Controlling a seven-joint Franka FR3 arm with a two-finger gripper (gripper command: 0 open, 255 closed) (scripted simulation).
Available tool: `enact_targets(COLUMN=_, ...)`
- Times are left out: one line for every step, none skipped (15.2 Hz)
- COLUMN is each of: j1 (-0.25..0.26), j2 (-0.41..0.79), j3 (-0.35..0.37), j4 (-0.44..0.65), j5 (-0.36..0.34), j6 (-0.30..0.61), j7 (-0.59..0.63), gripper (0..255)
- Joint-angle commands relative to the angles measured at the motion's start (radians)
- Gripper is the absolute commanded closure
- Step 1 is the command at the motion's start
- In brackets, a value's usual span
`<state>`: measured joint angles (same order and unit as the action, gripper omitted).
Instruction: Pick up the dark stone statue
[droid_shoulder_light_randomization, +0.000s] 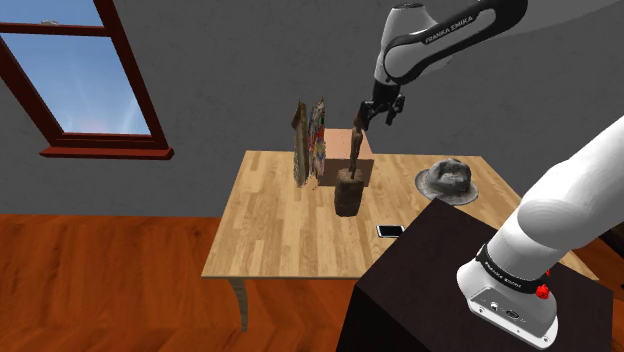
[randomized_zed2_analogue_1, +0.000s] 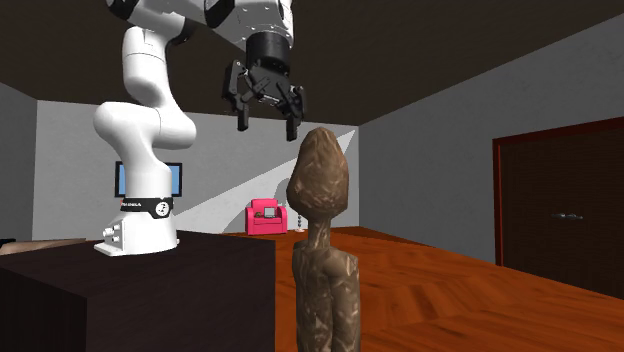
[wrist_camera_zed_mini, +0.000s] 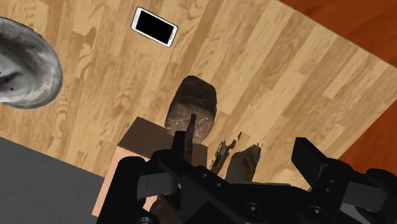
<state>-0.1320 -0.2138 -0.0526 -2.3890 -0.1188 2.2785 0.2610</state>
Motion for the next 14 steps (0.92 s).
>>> enact_targets(j1=-0.011, j2=0.08, j3=-0.01, j4=0.032, j5=-0.001, j6=0.061, j7=0.018, gripper=0)
enact_targets(j1=-0.017, j2=0.115, j3=-0.015, j4=0.049, j5=0.0, j6=0.086, j7=0.025, gripper=0)
enact_targets(j1=-0.022, j2=0.151, j3=-0.02, j4=0.067, j5=0.002, j6=0.109, j7=0.031, gripper=0)
enact_targets(j1=-0.027, j2=0.186, j3=-0.025, j4=0.087, j5=0.004, j6=0.132, j7=0.038, gripper=0)
enact_targets(j1=-0.033, j2=0.222, j3=-0.03, j4=0.107, j5=0.007, j6=0.153, j7=0.043, gripper=0)
enact_targets(j1=-0.038, j2=0.258, j3=-0.035, j4=0.129, j5=0.011, j6=0.173, j7=0.049, gripper=0)
enact_targets(j1=-0.043, j2=0.293, j3=-0.041, j4=0.151, j5=0.015, j6=0.192, j7=0.054, gripper=0)
enact_targets(j1=-0.048, j2=0.329, j3=-0.045, j4=0.175, j5=0.02, j6=0.21, j7=0.058, gripper=0)
enact_targets(j1=-0.053, j2=0.364, j3=-0.05, j4=0.199, j5=0.027, j6=0.226, j7=0.062, gripper=0)
enact_targets(j1=-0.059, j2=0.399, j3=-0.054, j4=0.225, j5=0.033, j6=0.242, j7=0.065, gripper=0)
enact_targets(j1=-0.065, j2=0.435, j3=-0.058, j4=0.252, j5=0.041, j6=0.256, j7=0.068, gripper=0)
enact_targets(j1=-0.071, j2=0.47, j3=-0.061, j4=0.279, j5=0.049, j6=0.269, j7=0.071, gripper=0)
enact_targets(j1=-0.078, j2=0.505, j3=-0.064, j4=0.308, j5=0.057, j6=0.281, j7=0.073, gripper=0)
enact_targets(j1=-0.085, j2=0.54, j3=-0.066, j4=0.338, j5=0.066, j6=0.292, j7=0.076, gripper=0)
